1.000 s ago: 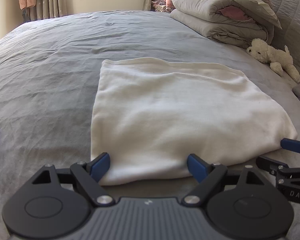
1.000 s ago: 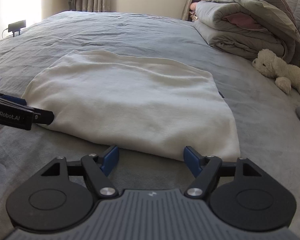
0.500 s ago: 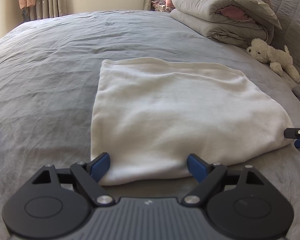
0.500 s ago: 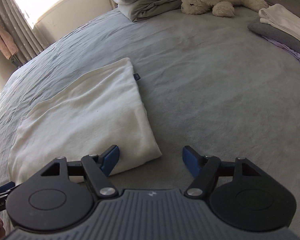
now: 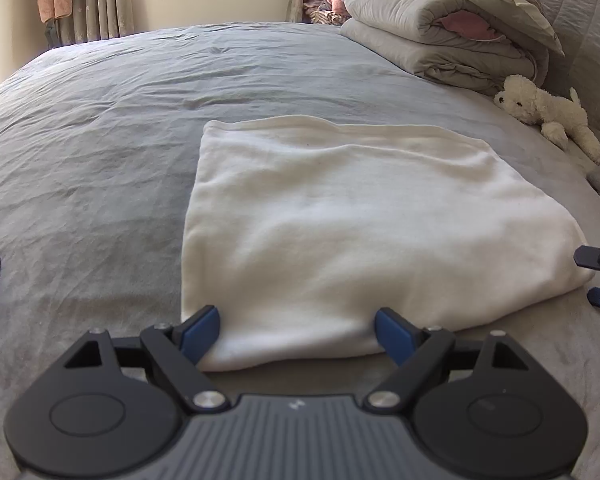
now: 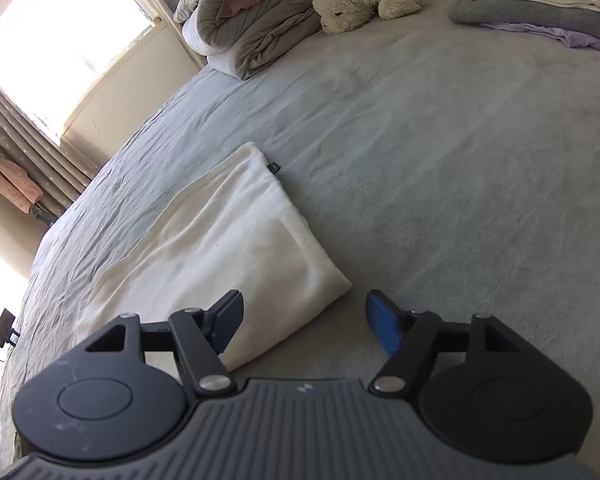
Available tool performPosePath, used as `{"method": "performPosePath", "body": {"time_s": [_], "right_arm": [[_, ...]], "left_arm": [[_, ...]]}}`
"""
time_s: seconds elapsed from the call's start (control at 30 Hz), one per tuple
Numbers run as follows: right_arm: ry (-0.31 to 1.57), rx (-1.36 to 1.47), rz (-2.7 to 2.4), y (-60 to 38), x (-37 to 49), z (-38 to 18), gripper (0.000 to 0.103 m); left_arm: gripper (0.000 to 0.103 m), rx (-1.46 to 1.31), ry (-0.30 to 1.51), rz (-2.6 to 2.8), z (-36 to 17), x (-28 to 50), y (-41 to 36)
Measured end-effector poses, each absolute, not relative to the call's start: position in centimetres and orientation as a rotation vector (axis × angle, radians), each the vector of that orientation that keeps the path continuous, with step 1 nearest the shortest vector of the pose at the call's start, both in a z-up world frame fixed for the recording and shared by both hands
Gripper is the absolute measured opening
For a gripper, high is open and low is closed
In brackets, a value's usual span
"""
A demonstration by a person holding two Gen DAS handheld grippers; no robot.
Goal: Fold clothes
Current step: 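Roll the right gripper and close it on the sweatshirt side edge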
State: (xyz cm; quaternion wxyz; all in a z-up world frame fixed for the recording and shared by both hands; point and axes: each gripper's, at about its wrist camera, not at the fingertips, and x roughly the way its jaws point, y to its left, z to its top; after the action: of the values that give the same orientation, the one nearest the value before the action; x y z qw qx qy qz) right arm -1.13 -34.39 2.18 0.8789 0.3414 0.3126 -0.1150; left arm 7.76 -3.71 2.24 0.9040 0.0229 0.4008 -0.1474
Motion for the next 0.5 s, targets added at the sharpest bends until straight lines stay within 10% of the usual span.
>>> {"method": "performPosePath", "body": {"time_s": [0.5], "right_arm": [[0.508,0.816,-0.239,-33.5,-0.5,0.9,0.07]], "left_arm": [[0.086,0.049,0.83,-0.304,2.3,7.9,-3.7]]}}
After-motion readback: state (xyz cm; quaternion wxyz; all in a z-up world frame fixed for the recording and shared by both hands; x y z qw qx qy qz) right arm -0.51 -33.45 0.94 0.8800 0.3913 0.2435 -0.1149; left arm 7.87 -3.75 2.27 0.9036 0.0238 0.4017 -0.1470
